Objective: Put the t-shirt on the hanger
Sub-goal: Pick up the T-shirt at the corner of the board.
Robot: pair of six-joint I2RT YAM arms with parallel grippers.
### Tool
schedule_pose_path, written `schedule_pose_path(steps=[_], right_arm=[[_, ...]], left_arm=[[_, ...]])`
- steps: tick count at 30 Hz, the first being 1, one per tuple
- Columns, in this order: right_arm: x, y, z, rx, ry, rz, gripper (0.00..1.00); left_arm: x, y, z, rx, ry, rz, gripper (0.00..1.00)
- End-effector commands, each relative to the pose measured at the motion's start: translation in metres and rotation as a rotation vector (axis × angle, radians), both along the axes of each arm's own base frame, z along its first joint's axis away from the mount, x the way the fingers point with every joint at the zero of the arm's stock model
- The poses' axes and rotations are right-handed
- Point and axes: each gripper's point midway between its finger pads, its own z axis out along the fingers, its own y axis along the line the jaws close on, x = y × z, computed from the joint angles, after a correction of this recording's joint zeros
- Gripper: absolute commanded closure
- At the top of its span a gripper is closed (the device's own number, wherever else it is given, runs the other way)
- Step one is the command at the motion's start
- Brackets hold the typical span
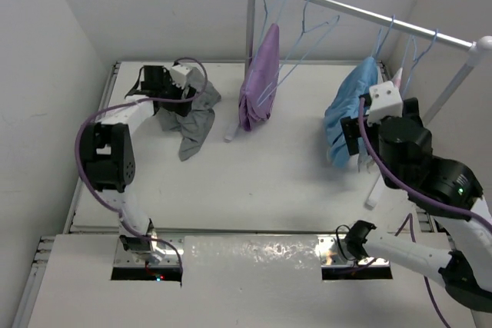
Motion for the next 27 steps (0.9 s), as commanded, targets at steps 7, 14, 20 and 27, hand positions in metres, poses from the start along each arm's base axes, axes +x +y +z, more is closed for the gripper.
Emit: schedule_pose_path(steps=[7,14,20,27], right_arm=[[0.02,0.044,0.052,0.112,-0.129,0.168,0.01],[0.04,0.094,0.059,0.109,-0.088,0.32,0.01],[0.057,0.158,0.103,0.191,-0.119,0.519,0.01],[0.066,0.262,0.121,0.126,-0.209,0.754,0.01]], left_arm=[[0.047,-0.012,-0.017,0.022,0.02,0.068,1.0],[-0.022,-0.012,0.186,0.012,-0.267,-0.059,1.0],[-0.124,-0.018,0.348,0.015,-0.551,-0.151,1.0],[-0.164,0.002,0.409,0.034,-0.664,-0.032,1.0]])
